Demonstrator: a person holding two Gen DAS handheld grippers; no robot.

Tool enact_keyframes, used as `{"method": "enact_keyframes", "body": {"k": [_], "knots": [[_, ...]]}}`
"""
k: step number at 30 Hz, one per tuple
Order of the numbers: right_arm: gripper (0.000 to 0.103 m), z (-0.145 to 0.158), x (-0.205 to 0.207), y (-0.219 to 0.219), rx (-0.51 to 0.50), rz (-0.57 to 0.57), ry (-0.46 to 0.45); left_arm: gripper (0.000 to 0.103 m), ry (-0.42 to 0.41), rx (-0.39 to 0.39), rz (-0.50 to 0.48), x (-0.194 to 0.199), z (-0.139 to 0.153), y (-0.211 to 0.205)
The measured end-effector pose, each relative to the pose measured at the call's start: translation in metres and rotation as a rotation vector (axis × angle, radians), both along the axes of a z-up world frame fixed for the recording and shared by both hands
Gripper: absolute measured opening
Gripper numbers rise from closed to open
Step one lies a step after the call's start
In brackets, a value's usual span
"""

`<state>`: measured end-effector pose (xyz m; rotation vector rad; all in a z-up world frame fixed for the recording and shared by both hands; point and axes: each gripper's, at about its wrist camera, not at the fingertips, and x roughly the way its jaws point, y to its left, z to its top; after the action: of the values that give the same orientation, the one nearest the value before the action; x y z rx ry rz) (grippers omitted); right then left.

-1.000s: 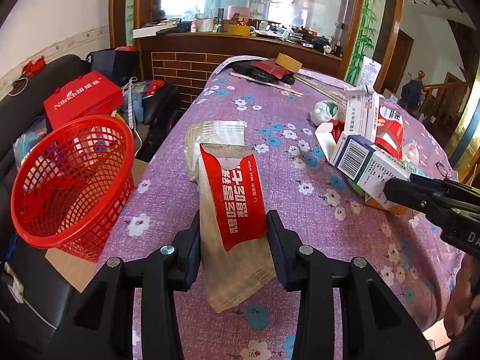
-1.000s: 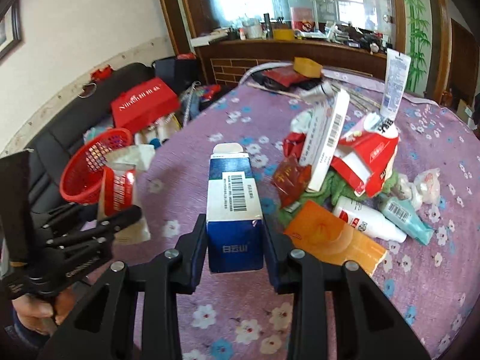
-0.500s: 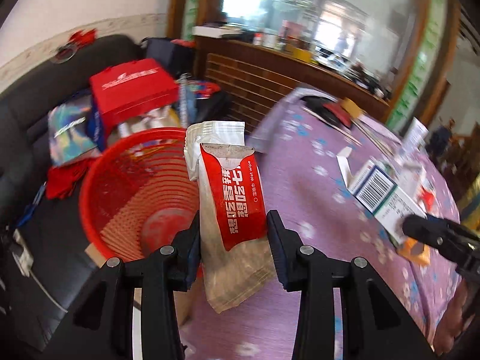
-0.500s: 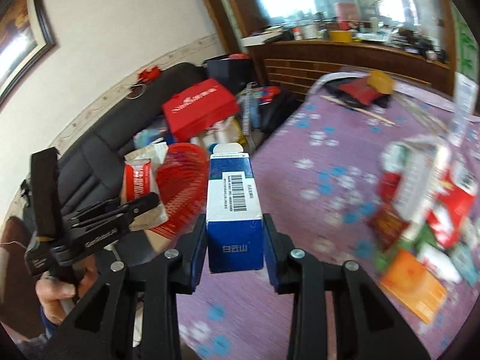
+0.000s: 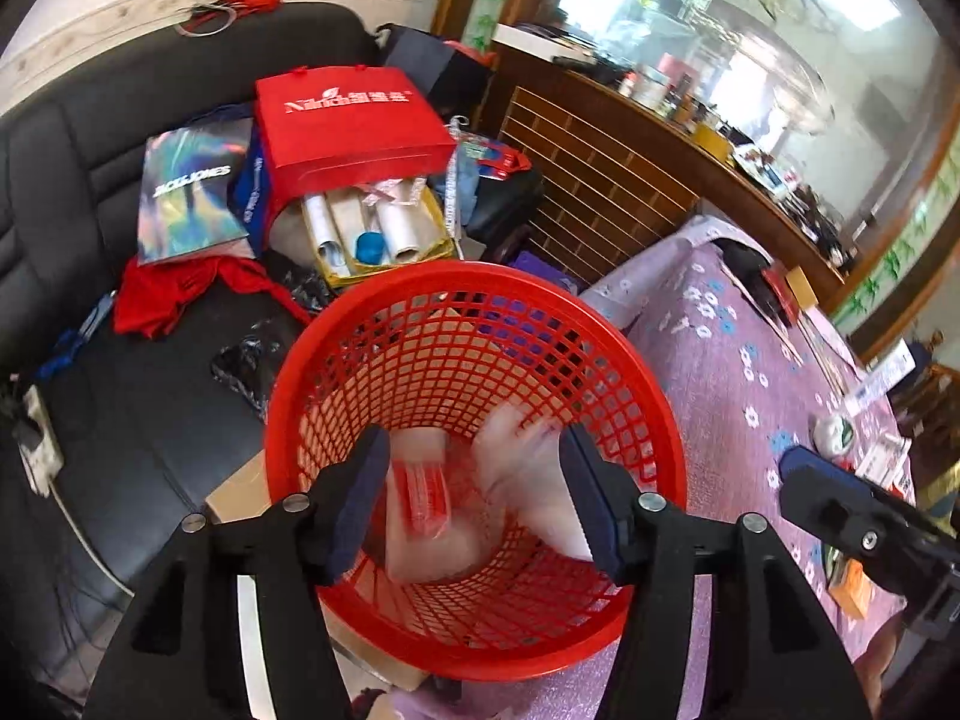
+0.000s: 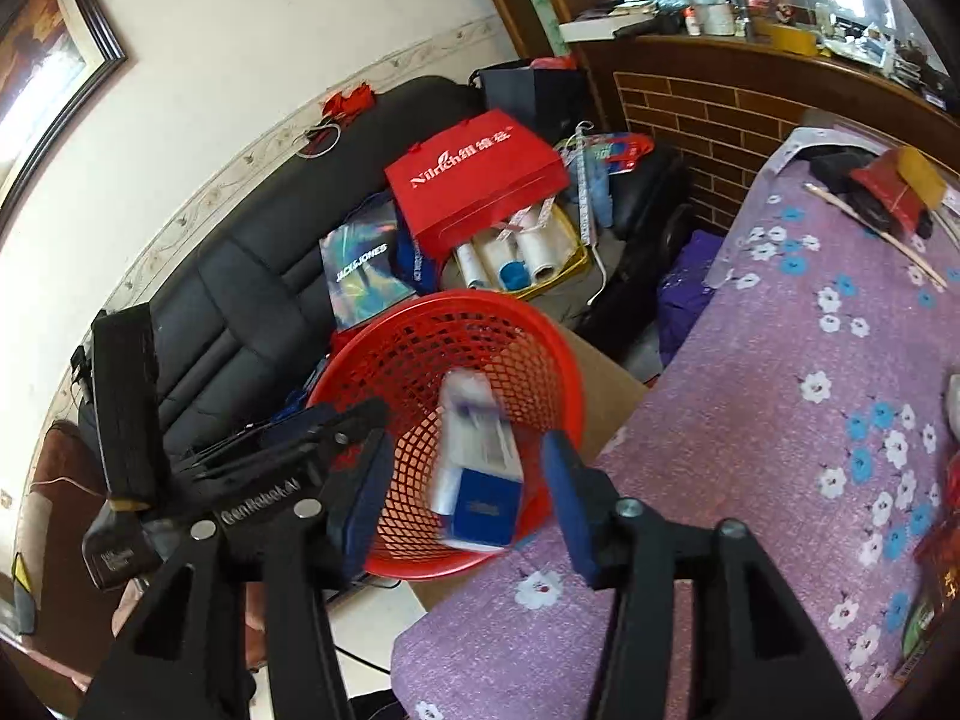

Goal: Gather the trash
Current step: 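Carry both items to the red basket and open both tools to drop them, then return to the table and grasp the brown candy wrapper with the left tool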

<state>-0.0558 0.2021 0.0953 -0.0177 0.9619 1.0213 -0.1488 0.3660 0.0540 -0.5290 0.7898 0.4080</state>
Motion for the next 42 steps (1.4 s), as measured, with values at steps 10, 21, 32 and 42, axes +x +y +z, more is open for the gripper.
{"method": "enact_keyframes", "body": {"k": [10,21,32,42], "knots": [[0.052,0.007,-0.022,-0.104,0.019,-0.112,-0.094,0.103,-0.083,0.089,-0.160,-0.001,0.005,-0.089],[0.052,-0.008,-0.020,-0.289,0.067,-0.446,-0.078,0.103,-0.026,0.094,-0.506,0.059,-0.001,-0.228],[0.052,-0.020,-0.005,-0.406,0.150,-0.687,-0.021,0.103,0.075,-0.335,-0.498,0.148,-0.020,-0.263],[0.052,-0.032,-0.009,-0.430,0.136,-0.694,-0.005,0.103,0.114,-0.313,-0.470,0.176,-0.031,-0.296]]}}
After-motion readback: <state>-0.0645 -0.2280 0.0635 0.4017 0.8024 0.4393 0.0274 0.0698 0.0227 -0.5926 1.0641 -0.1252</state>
